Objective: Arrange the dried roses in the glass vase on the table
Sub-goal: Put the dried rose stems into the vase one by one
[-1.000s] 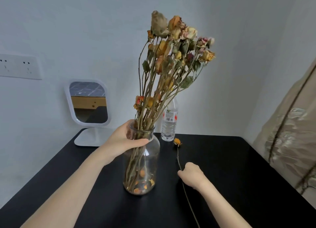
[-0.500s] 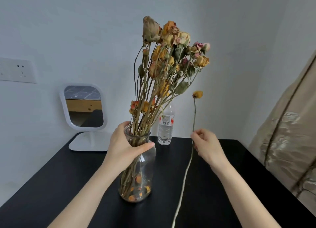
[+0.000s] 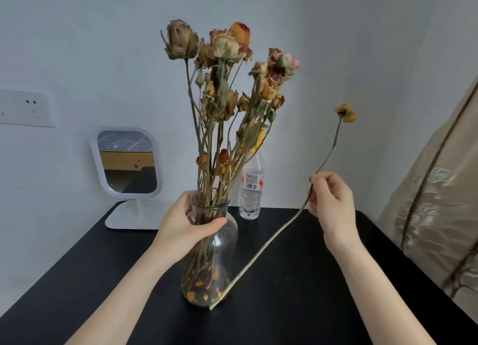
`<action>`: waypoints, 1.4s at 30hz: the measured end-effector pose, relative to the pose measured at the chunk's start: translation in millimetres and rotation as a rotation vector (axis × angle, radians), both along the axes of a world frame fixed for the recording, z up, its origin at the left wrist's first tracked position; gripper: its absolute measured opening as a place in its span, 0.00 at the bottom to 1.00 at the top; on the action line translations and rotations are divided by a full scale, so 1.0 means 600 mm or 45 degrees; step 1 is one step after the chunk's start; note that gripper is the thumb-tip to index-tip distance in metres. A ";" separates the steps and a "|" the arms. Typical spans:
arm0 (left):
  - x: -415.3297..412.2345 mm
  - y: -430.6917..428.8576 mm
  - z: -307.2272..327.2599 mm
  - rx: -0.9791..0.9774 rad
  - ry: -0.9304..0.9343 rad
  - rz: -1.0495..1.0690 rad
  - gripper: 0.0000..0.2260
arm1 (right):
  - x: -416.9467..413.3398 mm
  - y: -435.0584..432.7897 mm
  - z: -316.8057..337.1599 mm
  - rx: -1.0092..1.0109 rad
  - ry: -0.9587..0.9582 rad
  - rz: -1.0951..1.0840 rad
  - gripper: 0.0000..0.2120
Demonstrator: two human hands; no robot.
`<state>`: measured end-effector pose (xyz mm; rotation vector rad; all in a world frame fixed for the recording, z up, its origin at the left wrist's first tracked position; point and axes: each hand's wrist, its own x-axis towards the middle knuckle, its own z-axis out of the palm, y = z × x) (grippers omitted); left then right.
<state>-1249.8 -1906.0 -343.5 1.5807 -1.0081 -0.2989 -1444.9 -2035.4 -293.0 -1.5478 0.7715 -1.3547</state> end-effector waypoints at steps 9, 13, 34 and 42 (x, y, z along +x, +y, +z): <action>0.030 0.010 0.019 0.167 0.115 -0.268 0.30 | -0.006 -0.005 0.018 -0.105 -0.151 -0.002 0.11; 0.045 0.012 0.025 0.202 0.200 -0.391 0.26 | -0.009 -0.004 0.023 -0.241 -0.113 -0.017 0.11; -0.003 0.000 -0.003 -0.064 -0.115 0.277 0.36 | 0.008 0.006 0.008 -0.287 0.005 -0.016 0.10; 0.033 0.005 -0.004 0.008 0.001 0.083 0.34 | 0.010 0.005 0.003 -0.294 0.035 -0.012 0.10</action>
